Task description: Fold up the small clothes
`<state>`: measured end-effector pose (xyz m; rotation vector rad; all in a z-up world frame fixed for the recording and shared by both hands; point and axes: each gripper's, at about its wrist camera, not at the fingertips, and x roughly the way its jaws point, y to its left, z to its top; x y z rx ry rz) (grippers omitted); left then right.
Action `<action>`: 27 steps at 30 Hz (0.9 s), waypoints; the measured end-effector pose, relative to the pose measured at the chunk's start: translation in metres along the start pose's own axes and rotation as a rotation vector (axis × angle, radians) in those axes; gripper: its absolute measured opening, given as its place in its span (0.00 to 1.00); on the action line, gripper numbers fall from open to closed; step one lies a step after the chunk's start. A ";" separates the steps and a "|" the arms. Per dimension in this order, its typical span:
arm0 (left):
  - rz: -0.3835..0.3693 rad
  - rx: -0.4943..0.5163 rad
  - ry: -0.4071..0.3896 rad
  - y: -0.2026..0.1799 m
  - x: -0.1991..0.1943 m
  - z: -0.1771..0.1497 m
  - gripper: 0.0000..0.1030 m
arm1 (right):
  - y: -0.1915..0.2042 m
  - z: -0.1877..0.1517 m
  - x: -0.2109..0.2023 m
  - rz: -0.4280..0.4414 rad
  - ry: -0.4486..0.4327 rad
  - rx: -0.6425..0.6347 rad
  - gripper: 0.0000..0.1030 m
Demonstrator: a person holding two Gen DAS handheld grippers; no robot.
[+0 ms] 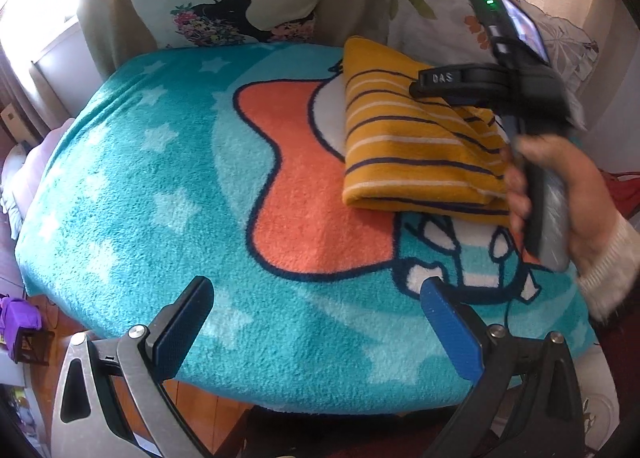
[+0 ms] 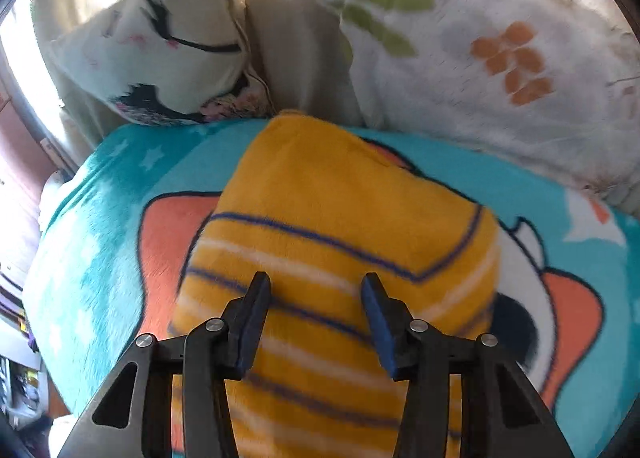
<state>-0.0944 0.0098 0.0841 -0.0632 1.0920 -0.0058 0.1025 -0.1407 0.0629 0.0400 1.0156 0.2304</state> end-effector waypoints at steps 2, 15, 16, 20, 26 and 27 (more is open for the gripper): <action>0.010 -0.005 -0.008 0.006 -0.002 0.000 1.00 | -0.004 0.013 0.012 -0.021 -0.007 0.021 0.48; 0.009 -0.080 -0.010 0.055 0.005 0.013 1.00 | -0.083 -0.016 0.001 -0.125 -0.011 0.108 0.82; -0.001 -0.076 -0.007 0.056 0.007 0.017 1.00 | -0.091 -0.020 -0.005 -0.128 -0.009 0.147 0.82; -0.040 -0.047 -0.002 0.053 0.013 0.029 1.00 | -0.070 -0.024 -0.042 -0.224 -0.076 0.132 0.77; -0.092 0.019 -0.012 0.047 0.018 0.046 1.00 | 0.004 -0.045 -0.049 -0.049 -0.053 0.009 0.49; -0.096 0.031 -0.020 0.047 0.017 0.048 1.00 | 0.011 -0.049 -0.043 -0.045 -0.035 0.000 0.47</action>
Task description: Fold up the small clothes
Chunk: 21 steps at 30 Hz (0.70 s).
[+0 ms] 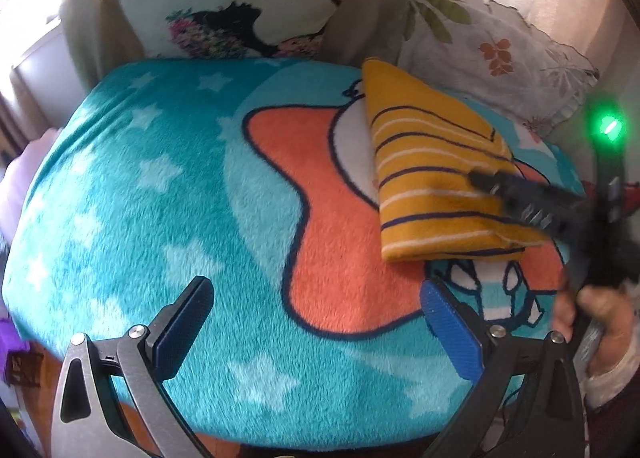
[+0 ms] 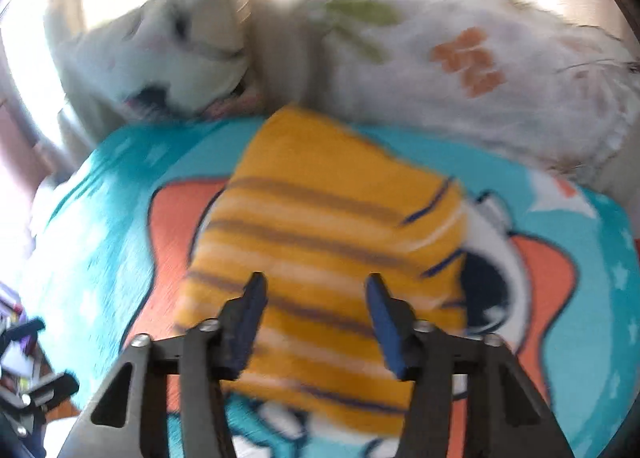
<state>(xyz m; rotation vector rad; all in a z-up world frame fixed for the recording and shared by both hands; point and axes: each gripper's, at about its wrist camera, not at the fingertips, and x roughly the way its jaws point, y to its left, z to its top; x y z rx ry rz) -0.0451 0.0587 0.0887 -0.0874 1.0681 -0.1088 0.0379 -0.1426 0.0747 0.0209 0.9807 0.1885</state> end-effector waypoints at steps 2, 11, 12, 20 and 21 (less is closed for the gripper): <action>-0.006 0.017 -0.019 0.003 -0.004 0.003 1.00 | -0.003 -0.011 0.008 -0.034 0.028 0.020 0.47; -0.041 0.049 -0.037 0.031 -0.005 0.013 1.00 | -0.080 -0.048 -0.024 -0.191 0.061 0.379 0.55; -0.046 0.056 -0.031 0.032 -0.002 0.014 1.00 | -0.080 -0.051 -0.030 -0.189 0.058 0.403 0.59; -0.099 0.141 0.023 0.019 0.018 0.021 1.00 | -0.008 -0.067 -0.033 -0.228 0.101 0.318 0.66; -0.104 0.152 0.029 0.017 0.021 0.022 1.00 | 0.000 -0.069 -0.031 -0.234 0.107 0.303 0.66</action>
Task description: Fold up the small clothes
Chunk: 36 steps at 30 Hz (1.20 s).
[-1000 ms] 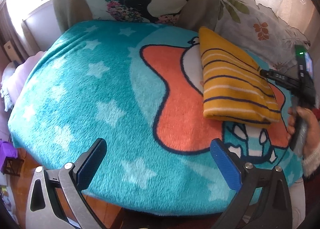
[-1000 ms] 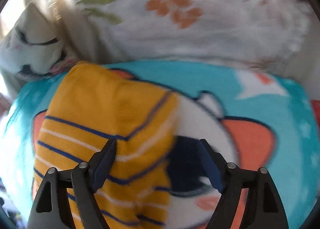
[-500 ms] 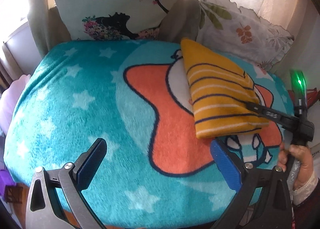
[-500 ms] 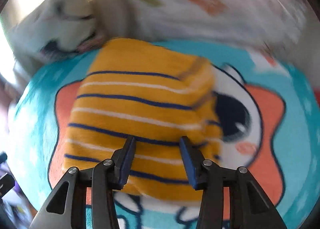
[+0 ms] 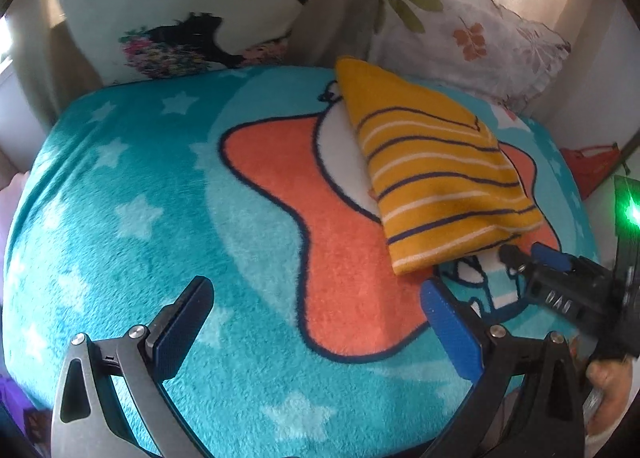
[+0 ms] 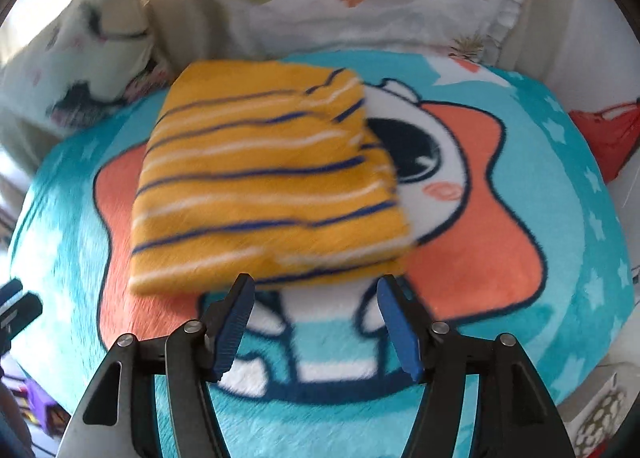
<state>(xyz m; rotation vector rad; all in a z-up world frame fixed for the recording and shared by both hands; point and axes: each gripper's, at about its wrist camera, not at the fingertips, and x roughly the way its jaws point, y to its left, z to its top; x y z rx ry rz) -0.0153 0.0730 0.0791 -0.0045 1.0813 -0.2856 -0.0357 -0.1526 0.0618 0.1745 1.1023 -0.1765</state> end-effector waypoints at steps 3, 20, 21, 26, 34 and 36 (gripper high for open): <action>-0.005 0.040 0.027 -0.006 0.009 0.002 1.00 | 0.015 -0.010 0.000 -0.020 0.005 -0.016 0.66; -0.083 0.038 0.076 -0.009 0.029 0.006 1.00 | 0.022 -0.003 0.012 -0.061 0.019 -0.002 0.69; -0.084 0.029 0.075 -0.008 0.029 0.006 1.00 | 0.023 -0.002 0.012 -0.059 0.017 -0.009 0.69; -0.069 0.004 0.074 -0.012 0.031 0.007 1.00 | 0.029 0.006 0.012 -0.048 -0.004 -0.063 0.69; -0.047 -0.026 0.075 -0.030 0.032 0.003 1.00 | 0.024 0.010 0.013 -0.016 -0.016 -0.127 0.70; -0.040 -0.038 0.074 -0.036 0.032 0.001 1.00 | 0.021 0.009 0.013 -0.004 -0.016 -0.143 0.70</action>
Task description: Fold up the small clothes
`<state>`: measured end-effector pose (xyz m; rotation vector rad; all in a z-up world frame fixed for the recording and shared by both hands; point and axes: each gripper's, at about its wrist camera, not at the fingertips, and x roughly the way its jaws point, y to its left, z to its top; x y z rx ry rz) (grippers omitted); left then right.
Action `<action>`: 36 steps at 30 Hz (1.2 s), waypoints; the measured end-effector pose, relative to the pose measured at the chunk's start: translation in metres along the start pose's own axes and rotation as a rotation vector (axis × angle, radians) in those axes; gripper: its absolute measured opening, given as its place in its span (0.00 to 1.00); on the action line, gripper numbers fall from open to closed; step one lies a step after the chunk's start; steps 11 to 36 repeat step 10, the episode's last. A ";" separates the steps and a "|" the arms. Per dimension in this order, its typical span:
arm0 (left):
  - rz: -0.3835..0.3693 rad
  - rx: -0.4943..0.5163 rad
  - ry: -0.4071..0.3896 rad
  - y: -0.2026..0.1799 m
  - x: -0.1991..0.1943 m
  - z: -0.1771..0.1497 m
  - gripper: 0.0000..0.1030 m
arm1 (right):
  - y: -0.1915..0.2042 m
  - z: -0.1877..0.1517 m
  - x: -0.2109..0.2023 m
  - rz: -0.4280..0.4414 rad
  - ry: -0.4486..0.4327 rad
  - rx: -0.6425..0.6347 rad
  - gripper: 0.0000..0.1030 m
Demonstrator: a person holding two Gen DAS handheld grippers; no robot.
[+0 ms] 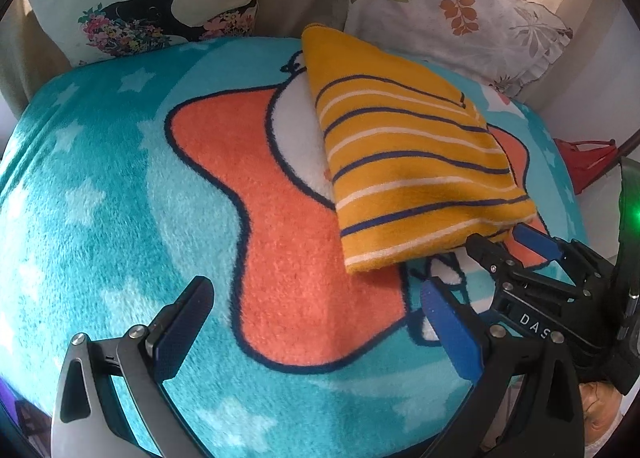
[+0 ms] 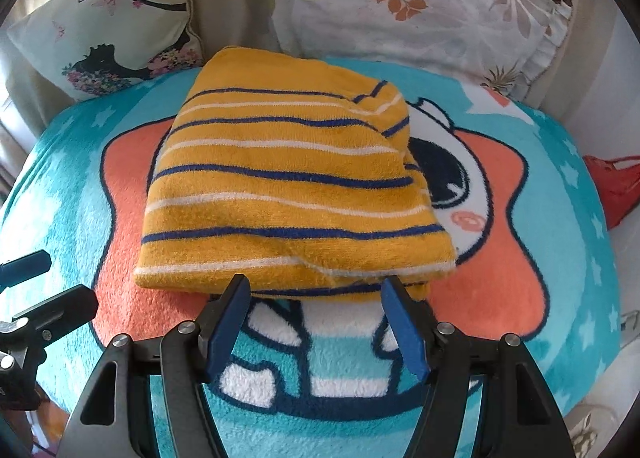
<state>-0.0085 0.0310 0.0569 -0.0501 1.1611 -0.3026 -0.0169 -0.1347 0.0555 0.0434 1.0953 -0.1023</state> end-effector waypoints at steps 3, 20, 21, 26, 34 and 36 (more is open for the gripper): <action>0.018 -0.011 -0.014 -0.008 -0.002 -0.003 1.00 | -0.006 -0.002 0.000 0.018 -0.004 -0.021 0.70; 0.064 -0.043 -0.043 -0.029 -0.009 -0.013 1.00 | -0.023 -0.002 -0.002 0.058 -0.019 -0.060 0.70; 0.064 -0.043 -0.043 -0.029 -0.009 -0.013 1.00 | -0.023 -0.002 -0.002 0.058 -0.019 -0.060 0.70; 0.064 -0.043 -0.043 -0.029 -0.009 -0.013 1.00 | -0.023 -0.002 -0.002 0.058 -0.019 -0.060 0.70; 0.064 -0.043 -0.043 -0.029 -0.009 -0.013 1.00 | -0.023 -0.002 -0.002 0.058 -0.019 -0.060 0.70; 0.064 -0.043 -0.043 -0.029 -0.009 -0.013 1.00 | -0.023 -0.002 -0.002 0.058 -0.019 -0.060 0.70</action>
